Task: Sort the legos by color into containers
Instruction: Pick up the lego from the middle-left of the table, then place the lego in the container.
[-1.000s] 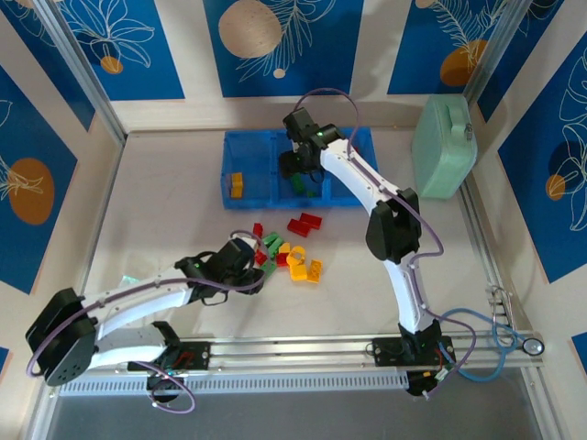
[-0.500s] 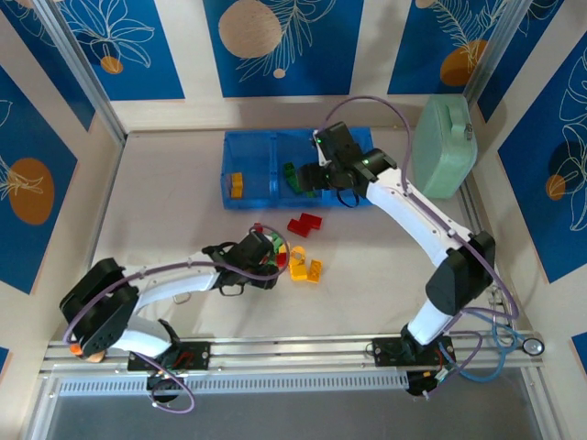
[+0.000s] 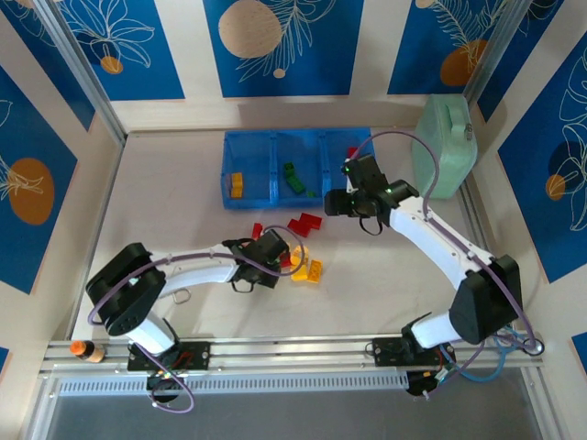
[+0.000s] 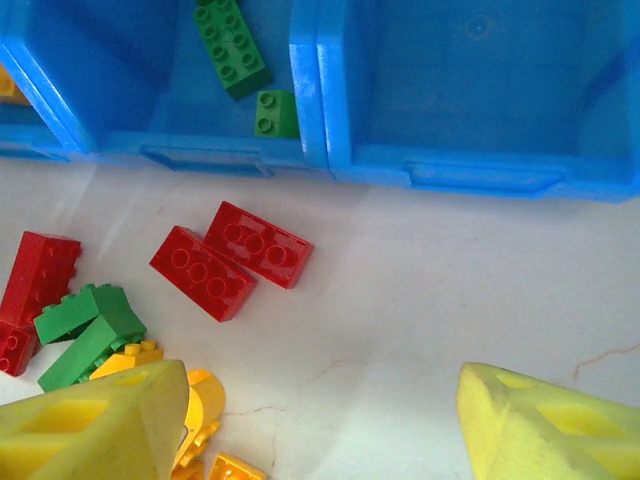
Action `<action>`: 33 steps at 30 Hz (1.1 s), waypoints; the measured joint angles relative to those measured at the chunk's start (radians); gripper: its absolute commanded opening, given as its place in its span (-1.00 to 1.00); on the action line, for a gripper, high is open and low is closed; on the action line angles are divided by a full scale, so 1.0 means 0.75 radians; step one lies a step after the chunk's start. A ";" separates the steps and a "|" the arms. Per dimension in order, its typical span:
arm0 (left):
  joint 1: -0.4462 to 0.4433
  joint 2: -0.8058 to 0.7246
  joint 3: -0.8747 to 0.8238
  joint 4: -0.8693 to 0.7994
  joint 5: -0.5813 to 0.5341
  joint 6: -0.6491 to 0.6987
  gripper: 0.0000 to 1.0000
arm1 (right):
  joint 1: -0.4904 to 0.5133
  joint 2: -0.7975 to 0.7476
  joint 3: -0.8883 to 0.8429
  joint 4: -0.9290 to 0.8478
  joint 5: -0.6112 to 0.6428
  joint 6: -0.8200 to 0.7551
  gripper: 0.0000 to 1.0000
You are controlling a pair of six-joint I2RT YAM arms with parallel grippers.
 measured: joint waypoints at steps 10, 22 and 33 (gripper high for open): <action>0.039 -0.053 0.390 -0.142 -0.032 0.114 -0.46 | -0.014 -0.132 -0.347 0.083 -0.048 0.103 0.39; 0.299 0.566 1.234 -0.197 -0.018 0.311 -0.47 | 0.025 -0.335 -0.488 0.073 -0.048 0.168 0.37; 0.368 0.918 1.741 -0.391 -0.034 0.421 0.39 | 0.083 -0.408 -0.534 0.047 -0.020 0.183 0.42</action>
